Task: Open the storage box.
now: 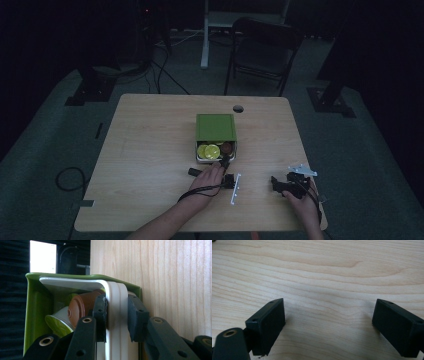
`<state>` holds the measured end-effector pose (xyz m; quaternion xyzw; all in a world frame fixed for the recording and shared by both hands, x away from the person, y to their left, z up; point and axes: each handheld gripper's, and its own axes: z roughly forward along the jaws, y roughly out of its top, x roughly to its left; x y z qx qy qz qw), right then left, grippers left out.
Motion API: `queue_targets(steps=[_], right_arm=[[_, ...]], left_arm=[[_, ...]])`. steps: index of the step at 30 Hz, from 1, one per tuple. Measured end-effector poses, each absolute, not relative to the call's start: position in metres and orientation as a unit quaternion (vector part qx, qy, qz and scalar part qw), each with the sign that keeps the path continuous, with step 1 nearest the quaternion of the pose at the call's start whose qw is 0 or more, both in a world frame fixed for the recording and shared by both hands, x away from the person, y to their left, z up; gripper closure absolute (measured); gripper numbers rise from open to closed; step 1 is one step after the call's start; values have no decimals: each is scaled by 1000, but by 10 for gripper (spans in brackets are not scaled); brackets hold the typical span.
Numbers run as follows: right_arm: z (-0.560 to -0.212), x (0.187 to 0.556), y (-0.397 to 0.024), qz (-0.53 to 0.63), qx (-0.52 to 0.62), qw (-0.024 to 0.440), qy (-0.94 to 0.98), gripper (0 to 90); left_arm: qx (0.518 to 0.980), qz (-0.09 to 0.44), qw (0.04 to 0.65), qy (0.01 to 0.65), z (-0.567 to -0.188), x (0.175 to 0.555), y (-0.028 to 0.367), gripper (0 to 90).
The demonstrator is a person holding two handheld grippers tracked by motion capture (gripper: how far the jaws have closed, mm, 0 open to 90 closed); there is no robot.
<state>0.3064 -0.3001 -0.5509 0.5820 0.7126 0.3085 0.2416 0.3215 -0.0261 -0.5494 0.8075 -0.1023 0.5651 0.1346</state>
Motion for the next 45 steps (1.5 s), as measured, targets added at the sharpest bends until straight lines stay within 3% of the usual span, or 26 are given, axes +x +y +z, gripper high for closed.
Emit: queue_targets(steps=[45], right_arm=[[-551,306,-300,308,582,242,713,108]], left_arm=[[826,538,129,-113,-542,273,-28,726]])
